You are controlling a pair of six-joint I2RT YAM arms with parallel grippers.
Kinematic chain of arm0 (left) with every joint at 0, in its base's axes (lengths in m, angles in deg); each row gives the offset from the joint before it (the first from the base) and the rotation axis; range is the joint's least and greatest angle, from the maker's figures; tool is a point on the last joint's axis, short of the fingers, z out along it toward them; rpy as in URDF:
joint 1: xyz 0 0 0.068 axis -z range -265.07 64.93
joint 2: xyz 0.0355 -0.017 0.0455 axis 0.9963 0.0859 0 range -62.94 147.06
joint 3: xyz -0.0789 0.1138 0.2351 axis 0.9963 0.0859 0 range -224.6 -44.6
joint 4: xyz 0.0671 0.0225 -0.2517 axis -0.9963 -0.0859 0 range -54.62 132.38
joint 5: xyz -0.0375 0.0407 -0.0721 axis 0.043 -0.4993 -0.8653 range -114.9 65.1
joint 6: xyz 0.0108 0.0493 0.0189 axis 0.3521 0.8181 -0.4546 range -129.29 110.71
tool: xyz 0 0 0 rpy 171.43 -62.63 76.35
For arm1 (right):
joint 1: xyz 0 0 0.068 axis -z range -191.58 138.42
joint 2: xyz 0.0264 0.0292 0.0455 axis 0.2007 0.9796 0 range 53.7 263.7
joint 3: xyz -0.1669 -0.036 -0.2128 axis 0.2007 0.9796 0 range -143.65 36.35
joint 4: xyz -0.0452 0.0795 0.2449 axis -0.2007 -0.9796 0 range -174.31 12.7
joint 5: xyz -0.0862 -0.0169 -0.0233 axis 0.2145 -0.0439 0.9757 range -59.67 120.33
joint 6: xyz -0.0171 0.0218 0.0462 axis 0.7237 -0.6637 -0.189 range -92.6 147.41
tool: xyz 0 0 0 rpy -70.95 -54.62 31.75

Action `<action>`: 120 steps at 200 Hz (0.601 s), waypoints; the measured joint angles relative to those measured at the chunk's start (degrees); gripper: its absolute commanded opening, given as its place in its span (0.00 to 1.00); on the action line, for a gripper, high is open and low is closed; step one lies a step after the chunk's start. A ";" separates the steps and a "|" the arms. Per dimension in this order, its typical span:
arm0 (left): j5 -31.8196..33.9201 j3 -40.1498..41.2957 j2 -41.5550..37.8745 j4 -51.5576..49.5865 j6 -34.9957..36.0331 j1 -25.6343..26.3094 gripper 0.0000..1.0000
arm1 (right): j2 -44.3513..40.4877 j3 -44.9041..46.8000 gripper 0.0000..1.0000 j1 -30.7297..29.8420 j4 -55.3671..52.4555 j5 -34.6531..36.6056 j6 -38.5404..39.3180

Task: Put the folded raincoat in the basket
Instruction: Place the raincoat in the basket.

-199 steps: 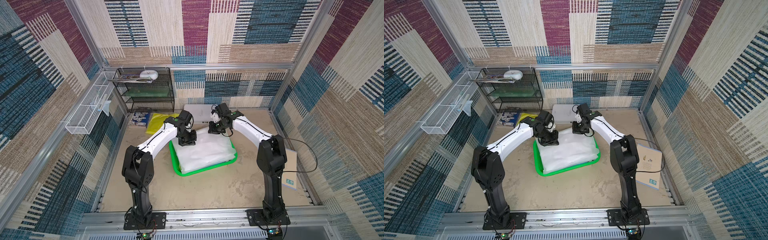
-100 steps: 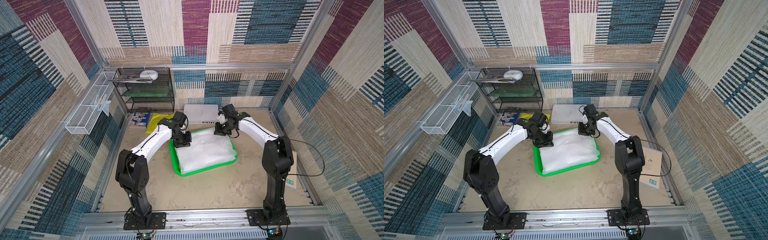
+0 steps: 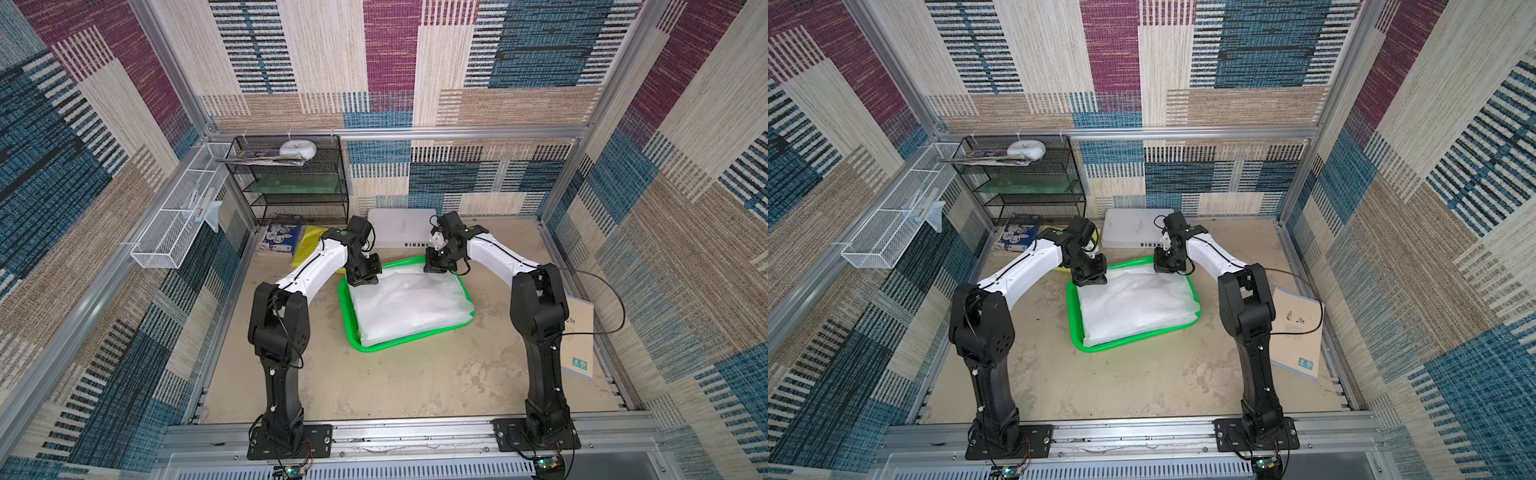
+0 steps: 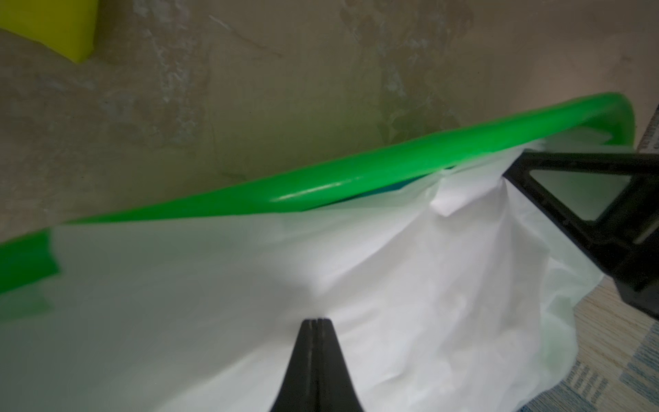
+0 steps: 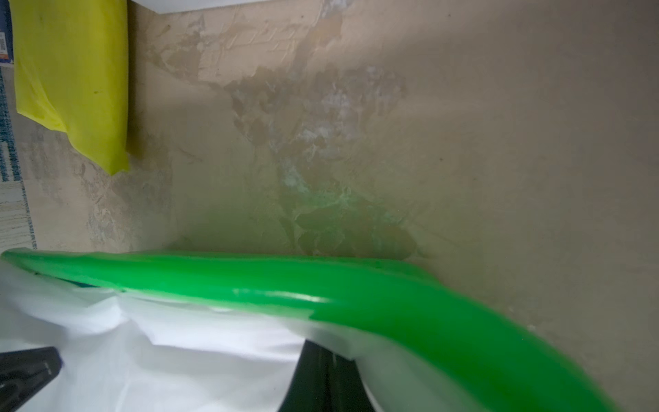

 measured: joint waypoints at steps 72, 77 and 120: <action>2.08 4.02 -3.23 -1.18 0.76 -6.78 0.00 | -8.57 3.52 0.10 0.02 1.20 -0.44 0.11; 1.95 4.04 -3.26 -1.20 0.76 -7.02 0.00 | -8.72 3.82 0.10 0.02 1.25 -0.61 0.09; -2.91 2.80 -4.42 2.32 1.20 -5.66 0.00 | -10.69 9.20 0.11 -0.07 3.52 -5.55 -0.94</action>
